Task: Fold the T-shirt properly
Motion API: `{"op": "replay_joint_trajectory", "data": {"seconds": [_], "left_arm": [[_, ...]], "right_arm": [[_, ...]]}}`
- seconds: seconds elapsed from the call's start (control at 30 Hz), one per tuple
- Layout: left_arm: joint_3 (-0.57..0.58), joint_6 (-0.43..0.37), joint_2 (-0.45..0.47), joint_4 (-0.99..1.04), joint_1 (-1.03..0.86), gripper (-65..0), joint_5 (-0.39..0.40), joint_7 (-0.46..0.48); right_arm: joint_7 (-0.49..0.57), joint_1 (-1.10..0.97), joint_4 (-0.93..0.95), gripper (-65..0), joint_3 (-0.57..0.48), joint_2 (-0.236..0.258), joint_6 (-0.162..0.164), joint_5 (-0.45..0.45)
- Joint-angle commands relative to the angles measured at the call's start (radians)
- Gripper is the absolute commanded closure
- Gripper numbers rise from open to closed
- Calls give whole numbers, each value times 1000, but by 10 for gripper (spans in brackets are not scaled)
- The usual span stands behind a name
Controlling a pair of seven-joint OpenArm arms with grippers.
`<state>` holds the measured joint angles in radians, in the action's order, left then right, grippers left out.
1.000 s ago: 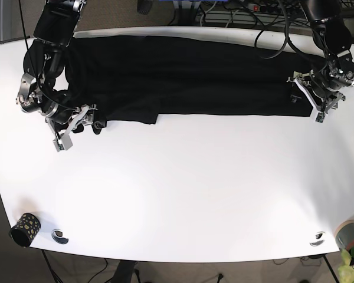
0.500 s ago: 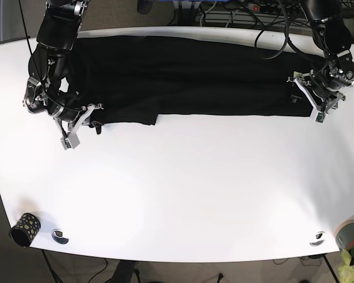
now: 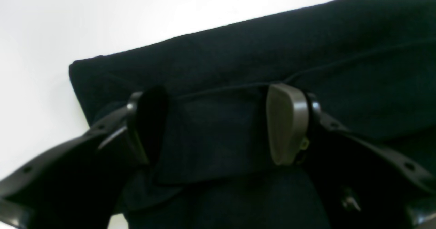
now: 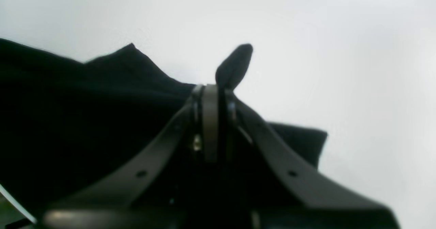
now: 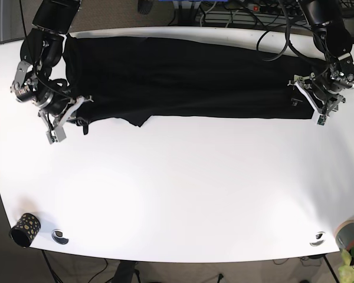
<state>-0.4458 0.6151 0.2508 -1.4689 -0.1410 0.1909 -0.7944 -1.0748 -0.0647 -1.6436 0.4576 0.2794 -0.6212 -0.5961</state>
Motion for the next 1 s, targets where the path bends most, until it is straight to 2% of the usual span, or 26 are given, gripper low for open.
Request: {"op": "replay_joint_trajectory", "data": {"seconds": [0.0, 0.27, 0.43, 0.63, 0.67, 0.73, 0.83, 0.93, 0.97], "left_arm": [[2, -5, 6, 9, -6, -421, -49, -49], [2, -5, 6, 9, -4, -421, -49, -49], [2, -5, 6, 9, -4, -421, -49, -49], [2, -5, 6, 9, -4, -421, -49, -49], [2, -5, 6, 9, -4, -421, -49, -49], [2, -5, 6, 9, -1, -421, -49, -49], [2, -5, 6, 9, -1, -421, -49, -49], [3, -5, 6, 9, 1, -421, -49, -49], [3, -5, 6, 9, 1, -421, -49, -49]], "right_arm": [[20, -27, -68, 0, 27, -4, -2, -32], [20, -192, -188, 0, 88, -41, -2, -144], [20, -248, -194, 0, 137, -78, -2, -143], [21, -249, -114, -5, 197, -85, -2, -95], [21, -249, -108, -43, 204, -85, -2, -83], [21, -249, -99, -176, 238, -84, -2, -55], [23, -252, -97, -327, 292, -88, -9, -40], [21, -257, -123, -406, 320, -88, -10, -54], [21, -260, -145, -412, 320, -88, -10, -68]]}}
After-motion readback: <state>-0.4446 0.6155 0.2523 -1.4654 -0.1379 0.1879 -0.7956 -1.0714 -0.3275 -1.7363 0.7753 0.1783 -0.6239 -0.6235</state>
